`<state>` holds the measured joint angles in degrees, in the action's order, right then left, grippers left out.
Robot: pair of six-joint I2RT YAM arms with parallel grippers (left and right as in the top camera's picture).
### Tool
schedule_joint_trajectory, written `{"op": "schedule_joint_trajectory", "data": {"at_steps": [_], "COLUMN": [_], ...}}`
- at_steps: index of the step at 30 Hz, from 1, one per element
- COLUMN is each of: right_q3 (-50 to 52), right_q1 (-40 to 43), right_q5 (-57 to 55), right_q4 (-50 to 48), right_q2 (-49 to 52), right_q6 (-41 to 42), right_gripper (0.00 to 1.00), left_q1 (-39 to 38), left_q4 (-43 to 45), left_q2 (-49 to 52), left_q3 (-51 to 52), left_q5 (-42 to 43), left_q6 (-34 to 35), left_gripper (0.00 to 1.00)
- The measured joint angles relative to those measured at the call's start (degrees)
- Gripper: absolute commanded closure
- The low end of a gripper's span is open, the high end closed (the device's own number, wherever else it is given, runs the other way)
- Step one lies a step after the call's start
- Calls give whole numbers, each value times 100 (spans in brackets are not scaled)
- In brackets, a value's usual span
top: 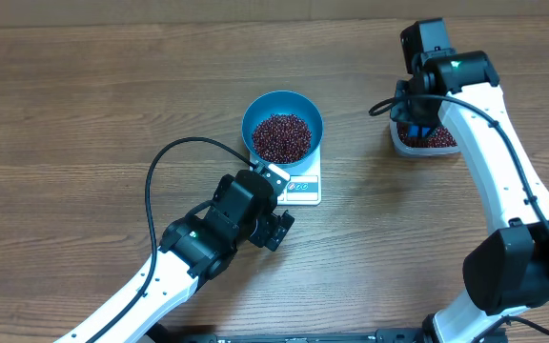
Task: Scoop item into bowl and weigh 150g on scale
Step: 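Move the empty scoop with the right gripper back to the bean tub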
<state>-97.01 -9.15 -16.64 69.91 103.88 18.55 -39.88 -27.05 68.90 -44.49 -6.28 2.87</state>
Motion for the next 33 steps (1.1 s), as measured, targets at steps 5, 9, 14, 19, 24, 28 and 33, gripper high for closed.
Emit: {"op": "schedule_joint_trajectory", "data": {"at_steps": [5, 9, 14, 19, 24, 28, 33], "right_q3": [7, 98, 472, 581, 863, 890, 890], "right_q1": [0, 0, 7, 22, 203, 278, 278], "right_q5": [-269, -398, -439, -461, -428, -409, -92], "right_q4": [-24, -269, -481, -704, -953, -1029, -1084], "right_q2": [0, 0, 0, 0, 0, 0, 0], "right_q6": [55, 74, 74, 79, 76, 74, 70], "right_gripper": [96, 96, 96, 96, 96, 96, 96], "left_q1": [2, 2, 0, 2, 2, 0, 0], "left_q4": [0, 0, 0, 0, 0, 0, 0], "left_q2": [0, 0, 0, 0, 0, 0, 0], "left_q3": [0, 0, 0, 0, 0, 0, 0], "left_q5": [-2, 0, -2, 0, 0, 0, 0], "left_q6": [0, 0, 0, 0, 0, 0, 0], "left_gripper": [1, 1, 0, 0, 1, 0, 0]}}
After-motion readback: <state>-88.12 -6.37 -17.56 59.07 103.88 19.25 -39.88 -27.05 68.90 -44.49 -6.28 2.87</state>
